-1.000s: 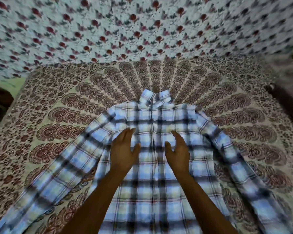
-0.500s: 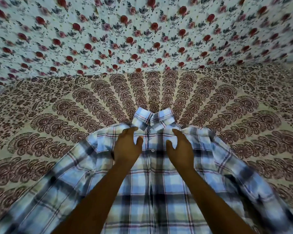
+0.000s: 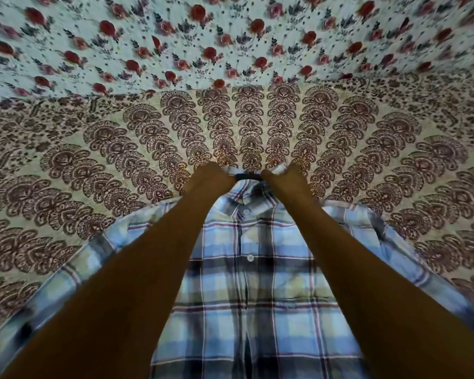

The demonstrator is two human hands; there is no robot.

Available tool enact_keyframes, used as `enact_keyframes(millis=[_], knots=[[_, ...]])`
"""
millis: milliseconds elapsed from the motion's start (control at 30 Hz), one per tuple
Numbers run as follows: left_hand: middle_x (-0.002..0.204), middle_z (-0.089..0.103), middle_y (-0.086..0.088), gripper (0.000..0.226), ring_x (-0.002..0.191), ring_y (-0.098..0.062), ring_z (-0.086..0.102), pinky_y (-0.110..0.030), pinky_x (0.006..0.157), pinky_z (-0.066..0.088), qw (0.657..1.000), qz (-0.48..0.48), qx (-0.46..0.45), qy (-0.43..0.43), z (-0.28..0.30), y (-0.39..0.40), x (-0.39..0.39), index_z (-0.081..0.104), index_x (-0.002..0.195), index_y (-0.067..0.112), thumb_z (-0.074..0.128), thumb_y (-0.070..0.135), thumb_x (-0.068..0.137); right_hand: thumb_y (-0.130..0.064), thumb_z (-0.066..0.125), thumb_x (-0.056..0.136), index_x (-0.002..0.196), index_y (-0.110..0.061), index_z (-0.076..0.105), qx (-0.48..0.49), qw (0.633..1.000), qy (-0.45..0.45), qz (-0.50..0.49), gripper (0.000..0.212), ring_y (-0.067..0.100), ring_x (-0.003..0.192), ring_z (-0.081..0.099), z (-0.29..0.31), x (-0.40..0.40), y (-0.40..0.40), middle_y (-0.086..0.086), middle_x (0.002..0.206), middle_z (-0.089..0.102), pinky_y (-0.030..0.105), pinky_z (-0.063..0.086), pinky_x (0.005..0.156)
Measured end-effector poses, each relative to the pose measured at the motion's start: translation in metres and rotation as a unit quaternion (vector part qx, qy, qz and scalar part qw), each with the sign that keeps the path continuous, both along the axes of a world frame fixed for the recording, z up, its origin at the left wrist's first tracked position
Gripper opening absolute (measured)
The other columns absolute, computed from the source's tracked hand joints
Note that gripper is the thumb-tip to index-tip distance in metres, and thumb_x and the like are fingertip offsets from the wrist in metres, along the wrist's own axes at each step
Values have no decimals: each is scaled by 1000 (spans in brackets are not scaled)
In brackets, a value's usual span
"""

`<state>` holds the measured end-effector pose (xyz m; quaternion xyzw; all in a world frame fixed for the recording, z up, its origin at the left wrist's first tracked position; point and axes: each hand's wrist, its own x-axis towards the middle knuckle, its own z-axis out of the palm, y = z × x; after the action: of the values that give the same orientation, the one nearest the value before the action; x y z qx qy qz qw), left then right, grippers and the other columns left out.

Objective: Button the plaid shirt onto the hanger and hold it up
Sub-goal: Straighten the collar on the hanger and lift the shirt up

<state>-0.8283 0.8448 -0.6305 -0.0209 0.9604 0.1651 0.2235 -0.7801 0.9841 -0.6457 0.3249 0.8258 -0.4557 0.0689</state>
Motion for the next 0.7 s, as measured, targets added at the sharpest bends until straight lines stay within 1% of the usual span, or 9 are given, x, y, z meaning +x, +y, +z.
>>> enact_keyframes(millis=[67,133,200,267,367,433,500,600,700], knots=[[110,60,-22,51,104,-37,57,-36,80,44,999,-10,35,29,3,-6,6,58,96,1,48,51,89,-32,62,81,126,-3,39,10,1000,9,-7,58,36,112,54,6,7,3,19,122,56,43,46,94],[81,57,-18,43,85,-34,58,-29,63,34,993,-30,93,70,15,-18,18,52,70,6,51,44,90,-27,59,82,118,-5,49,36,999,31,-3,44,36,108,56,17,22,8,19,116,59,41,46,90],[65,49,-9,34,73,-29,55,-28,60,27,979,-49,172,102,33,-33,36,52,67,9,53,36,87,-29,58,83,101,-10,57,30,996,79,1,27,33,95,59,32,44,12,17,101,64,40,48,84],[61,48,-4,26,64,-20,47,-28,61,29,958,-41,265,102,54,-47,56,58,73,7,53,31,84,-31,59,84,75,-15,57,0,994,112,4,19,26,70,54,53,68,15,11,74,59,34,43,67],[71,56,-4,12,68,-18,49,-28,65,36,934,-22,355,47,85,-63,88,64,88,15,53,11,91,-33,60,86,60,-15,47,-56,994,95,-5,34,20,56,40,88,99,17,8,60,44,28,28,56],[75,59,0,20,72,-19,54,-27,60,44,925,-6,379,-10,102,-68,109,63,87,27,54,9,90,-33,59,87,68,-9,54,-61,995,82,18,32,21,59,42,105,116,16,13,65,45,26,33,57],[84,61,6,25,84,-22,58,-25,55,49,926,16,375,-31,110,-65,125,62,88,36,58,11,88,-27,57,90,78,-5,61,-40,994,77,62,26,21,57,44,116,129,12,12,67,49,17,36,45],[131,55,-10,44,118,-29,52,-33,88,46,965,-8,260,25,112,-52,143,52,128,20,60,12,85,-18,55,90,74,-15,61,-7,988,95,125,17,18,60,47,126,149,1,8,69,55,20,36,45],[135,51,-17,50,123,-32,48,-34,98,39,974,-73,171,128,107,-41,156,45,134,12,56,10,86,-16,57,87,94,-9,66,46,983,110,137,14,27,84,58,123,159,-10,15,90,65,30,39,66]])
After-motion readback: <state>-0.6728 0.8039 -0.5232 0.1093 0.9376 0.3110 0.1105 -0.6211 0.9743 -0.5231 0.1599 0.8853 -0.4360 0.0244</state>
